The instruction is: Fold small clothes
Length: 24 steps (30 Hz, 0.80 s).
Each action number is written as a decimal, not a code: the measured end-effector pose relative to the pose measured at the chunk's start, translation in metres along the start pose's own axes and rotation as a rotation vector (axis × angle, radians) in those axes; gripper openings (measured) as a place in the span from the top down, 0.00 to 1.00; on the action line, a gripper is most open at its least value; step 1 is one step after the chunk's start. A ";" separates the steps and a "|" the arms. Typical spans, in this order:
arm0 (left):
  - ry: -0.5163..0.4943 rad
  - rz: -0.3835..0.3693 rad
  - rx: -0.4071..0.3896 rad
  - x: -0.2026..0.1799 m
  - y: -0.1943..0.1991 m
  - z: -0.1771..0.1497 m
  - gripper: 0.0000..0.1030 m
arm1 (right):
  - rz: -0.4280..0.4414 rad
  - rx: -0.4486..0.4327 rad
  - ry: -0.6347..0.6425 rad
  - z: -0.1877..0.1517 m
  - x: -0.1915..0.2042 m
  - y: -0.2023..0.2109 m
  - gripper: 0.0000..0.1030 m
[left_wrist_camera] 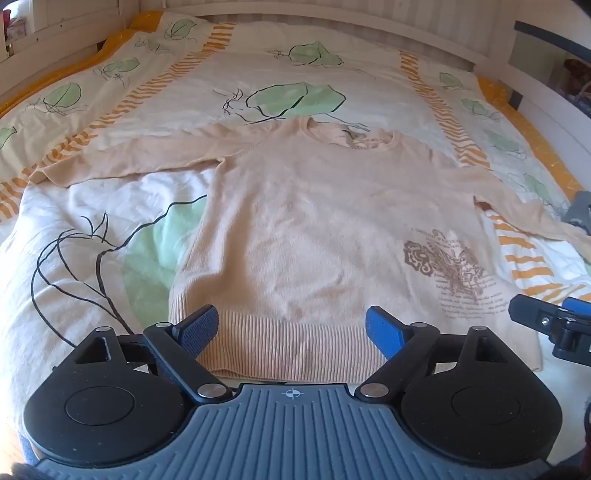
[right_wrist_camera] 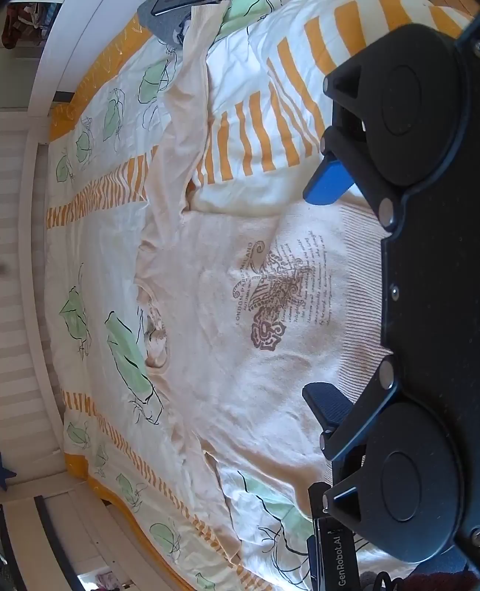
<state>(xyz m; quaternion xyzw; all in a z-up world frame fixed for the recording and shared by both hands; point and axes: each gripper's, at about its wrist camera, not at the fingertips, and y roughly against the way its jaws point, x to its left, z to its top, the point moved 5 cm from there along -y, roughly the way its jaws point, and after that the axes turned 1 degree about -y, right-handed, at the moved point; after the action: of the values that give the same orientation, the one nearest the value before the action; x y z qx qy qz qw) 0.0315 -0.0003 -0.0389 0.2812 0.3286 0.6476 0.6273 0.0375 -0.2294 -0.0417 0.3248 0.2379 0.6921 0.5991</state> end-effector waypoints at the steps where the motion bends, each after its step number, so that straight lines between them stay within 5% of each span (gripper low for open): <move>1: -0.001 0.004 0.000 0.000 0.000 0.000 0.16 | -0.002 0.004 0.000 0.000 0.000 0.000 0.01; 24: -0.027 0.084 0.054 0.008 -0.014 -0.003 0.16 | -0.004 0.048 0.016 -0.002 0.006 -0.013 0.01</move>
<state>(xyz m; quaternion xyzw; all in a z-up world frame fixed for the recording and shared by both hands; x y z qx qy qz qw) 0.0376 0.0077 -0.0525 0.3201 0.3256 0.6603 0.5962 0.0447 -0.2213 -0.0515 0.3331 0.2600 0.6875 0.5906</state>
